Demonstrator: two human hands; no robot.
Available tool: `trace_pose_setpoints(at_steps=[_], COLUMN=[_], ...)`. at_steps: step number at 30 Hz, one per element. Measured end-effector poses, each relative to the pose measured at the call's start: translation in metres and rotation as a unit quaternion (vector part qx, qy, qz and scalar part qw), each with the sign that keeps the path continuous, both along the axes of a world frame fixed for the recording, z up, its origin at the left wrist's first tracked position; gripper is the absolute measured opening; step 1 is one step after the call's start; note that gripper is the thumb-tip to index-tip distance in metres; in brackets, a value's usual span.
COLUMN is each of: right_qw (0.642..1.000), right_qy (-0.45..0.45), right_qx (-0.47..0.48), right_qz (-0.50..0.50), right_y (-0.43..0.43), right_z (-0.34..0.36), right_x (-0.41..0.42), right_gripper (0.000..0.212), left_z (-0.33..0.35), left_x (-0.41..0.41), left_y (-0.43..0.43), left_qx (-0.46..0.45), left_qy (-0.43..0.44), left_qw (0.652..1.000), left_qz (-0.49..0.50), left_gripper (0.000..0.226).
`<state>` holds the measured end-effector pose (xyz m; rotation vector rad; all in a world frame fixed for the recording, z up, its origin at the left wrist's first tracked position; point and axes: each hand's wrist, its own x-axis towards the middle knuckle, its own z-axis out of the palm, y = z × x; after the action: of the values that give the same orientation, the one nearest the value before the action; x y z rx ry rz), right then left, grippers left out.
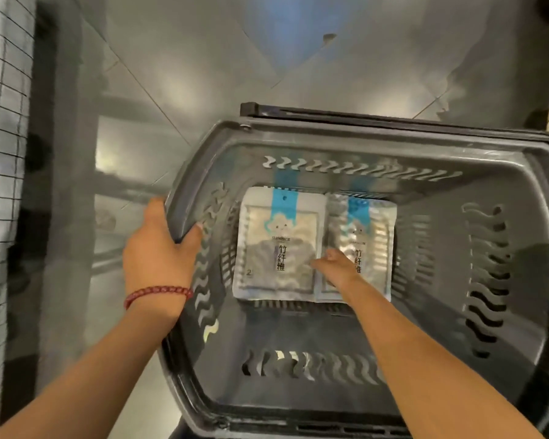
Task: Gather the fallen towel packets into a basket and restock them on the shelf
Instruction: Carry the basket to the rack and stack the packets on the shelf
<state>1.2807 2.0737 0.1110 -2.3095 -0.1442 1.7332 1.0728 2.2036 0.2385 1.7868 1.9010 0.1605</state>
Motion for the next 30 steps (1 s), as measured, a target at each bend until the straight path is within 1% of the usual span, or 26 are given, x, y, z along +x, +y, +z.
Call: trace_pose_setpoints(at_steps=[2,3,6,8,10,13,14,15,17,18,19,21,23,25,26,28,30], right_qw=[1.0,1.0,0.999,0.996,0.991,0.986,0.986,0.986,0.989,0.991,0.991,0.988,0.986,0.991,0.992,0.992,0.992], right_qy=[0.022,0.027,0.032,0.025,0.037,0.078,0.075,0.065,0.048,0.044,0.043,0.045,0.029,-0.026,-0.055,-0.081,-0.066], right_qx=[0.0,-0.003,0.003,0.003,0.0,-0.01,-0.009,-0.006,-0.004,-0.002,0.001,0.008,0.014,0.023,0.029,0.037,0.042], right_qz=[-0.006,-0.01,-0.043,-0.089,-0.127,-0.145,-0.151,-0.154,-0.137,-0.126,-0.124,-0.15,-0.163,-0.132,-0.112,-0.089,-0.097], right_y=[0.002,0.004,0.009,0.009,0.007,0.004,0.003,0.001,-0.003,-0.005,-0.007,-0.007,-0.003,0.001,0.004,0.009,0.012], right_z=[-0.013,-0.017,-0.029,-0.036,-0.039,-0.039,-0.04,-0.04,-0.039,-0.037,-0.036,-0.032,-0.028,-0.029,-0.03,-0.037,-0.044], right_x=[-0.002,-0.004,-0.01,-0.011,-0.012,-0.014,-0.015,-0.016,-0.018,-0.02,-0.022,-0.03,-0.039,-0.038,-0.034,-0.027,-0.029], right_gripper=[0.05,0.054,0.052,0.051,0.05,0.062,0.061,0.054,0.034,0.027,0.026,0.036,0.051,0.069,0.074,0.081,0.078], left_z=[0.0,0.0,-0.001,-0.003,-0.006,-0.008,-0.008,-0.009,-0.009,-0.009,-0.009,-0.009,-0.007,-0.005,-0.005,-0.007,-0.009], left_x=[0.002,0.002,0.002,0.002,0.001,0.001,0.001,0.001,0.001,0.001,0.001,0.002,0.0,0.0,0.0,0.0,-0.001], left_y=[0.0,0.0,0.0,0.001,0.0,-0.002,-0.002,-0.002,-0.002,-0.002,-0.002,-0.001,-0.002,-0.003,-0.002,-0.002,-0.001], left_qx=[0.004,0.005,0.009,0.008,0.005,0.004,0.005,0.007,0.013,0.016,0.017,0.016,0.009,0.011,0.014,0.024,0.038], left_qy=[0.002,0.001,-0.003,-0.003,0.001,-0.001,-0.002,-0.001,0.002,0.001,-0.003,-0.011,-0.013,-0.017,-0.018,-0.01,-0.001], left_qw=[1.0,1.0,1.0,1.0,1.0,1.0,1.0,1.0,1.0,1.0,1.0,1.0,1.0,1.0,1.0,1.0,0.999], left_qz=[0.003,0.006,0.007,0.005,0.005,0.006,0.004,0.003,0.002,0.002,0.002,0.006,0.005,-0.002,-0.007,-0.018,-0.026], left_gripper=[0.034,0.034,0.032,0.032,0.033,0.032,0.032,0.032,0.032,0.032,0.031,0.031,0.03,0.03,0.031,0.032,0.033])
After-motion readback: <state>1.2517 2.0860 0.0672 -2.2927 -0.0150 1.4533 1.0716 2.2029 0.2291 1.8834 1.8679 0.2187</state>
